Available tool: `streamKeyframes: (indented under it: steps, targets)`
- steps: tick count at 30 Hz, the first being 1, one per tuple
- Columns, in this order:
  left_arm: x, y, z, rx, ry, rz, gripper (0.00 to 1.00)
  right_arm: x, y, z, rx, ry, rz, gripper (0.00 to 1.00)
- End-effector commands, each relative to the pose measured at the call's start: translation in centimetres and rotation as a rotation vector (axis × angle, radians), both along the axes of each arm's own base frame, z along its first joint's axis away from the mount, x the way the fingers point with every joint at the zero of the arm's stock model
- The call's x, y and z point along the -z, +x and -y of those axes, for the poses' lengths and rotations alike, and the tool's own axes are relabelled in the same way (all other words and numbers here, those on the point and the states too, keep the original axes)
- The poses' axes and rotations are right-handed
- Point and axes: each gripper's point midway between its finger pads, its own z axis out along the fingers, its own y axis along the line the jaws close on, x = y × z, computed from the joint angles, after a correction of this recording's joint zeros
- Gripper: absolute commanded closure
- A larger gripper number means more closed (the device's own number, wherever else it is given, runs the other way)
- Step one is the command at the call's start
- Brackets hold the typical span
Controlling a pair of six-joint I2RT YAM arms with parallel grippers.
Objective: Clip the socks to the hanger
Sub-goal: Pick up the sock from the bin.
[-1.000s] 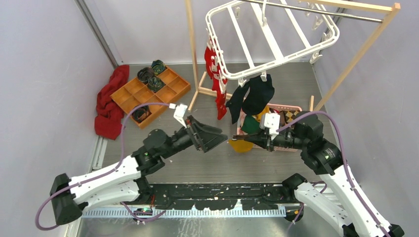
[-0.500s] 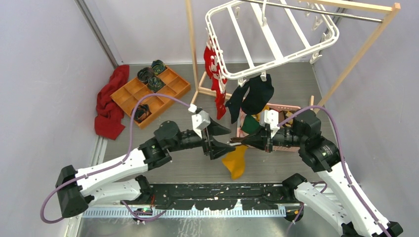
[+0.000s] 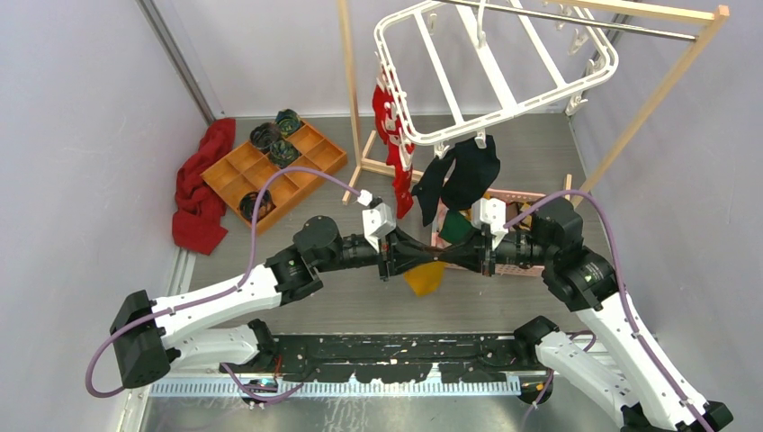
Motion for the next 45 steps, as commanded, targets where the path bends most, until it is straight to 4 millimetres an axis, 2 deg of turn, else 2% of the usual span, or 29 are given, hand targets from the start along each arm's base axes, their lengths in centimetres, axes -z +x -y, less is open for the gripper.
streamKeyframes:
  steps: [1,2,3,6,8,9,13,17,19,26,30,35,38,39,41,45]
  targets:
    - [-3.0,-0.2,0.1,0.010,-0.092,0.055,0.92,-1.1,0.2,-0.3,-0.009,0.031,0.030,0.99]
    - [-3.0,-0.3,0.1,0.011,-0.090,0.052,0.98,-1.2,0.2,-0.3,-0.008,0.033,0.030,0.98]
    - [-2.9,-0.2,0.1,0.006,-0.089,0.046,1.00,-1.3,0.3,-0.3,-0.004,0.035,0.028,0.96]
    - [-2.9,0.1,0.0,-0.014,-0.094,0.024,1.00,-1.8,1.3,-0.1,0.063,0.055,0.015,0.70]
    - [-2.9,0.2,-0.2,-0.027,-0.102,0.003,1.00,-2.4,2.9,0.7,0.173,0.074,-0.003,0.59]
    - [-3.0,0.1,-0.3,-0.025,-0.110,-0.006,1.00,-2.8,3.7,1.2,0.229,0.085,-0.003,0.57]
    - [-3.2,-0.3,-0.2,-0.007,-0.135,-0.060,1.00,-4.2,6.5,3.8,0.442,0.141,-0.023,0.59]
    - [-2.8,-0.1,0.2,-0.011,-0.131,-0.121,1.00,-5.5,6.9,5.4,0.537,0.189,-0.042,0.69]
    - [-2.8,0.1,0.4,-0.018,-0.128,-0.129,1.00,-6.0,6.9,6.2,0.572,0.184,-0.022,0.70]
    - [-3.7,-0.4,0.5,0.024,-0.150,-0.027,1.00,-7.1,8.3,10.7,0.772,0.166,0.057,0.67]
    - [-4.3,-0.8,0.5,0.049,-0.171,0.025,1.00,-7.3,9.9,13.0,0.874,0.182,0.054,0.65]
    - [-4.5,-0.6,0.6,0.045,-0.186,0.074,1.00,-7.7,12.2,14.8,0.912,0.184,0.022,0.62]
    - [-4.8,-0.1,1.0,0.030,-0.208,0.099,1.00,-8.9,13.4,15.5,0.857,0.246,-0.059,0.61]
    - [-4.9,0.1,1.2,0.030,-0.213,0.109,1.00,-9.5,13.9,16.5,0.853,0.279,-0.076,0.60]
    - [-5.1,0.3,1.8,0.036,-0.217,0.128,1.00,-10.4,14.5,17.2,0.822,0.286,-0.071,0.59]
    - [-5.3,1.5,3.4,0.026,-0.195,0.169,1.00,-11.1,15.4,18.7,0.828,0.252,-0.033,0.51]
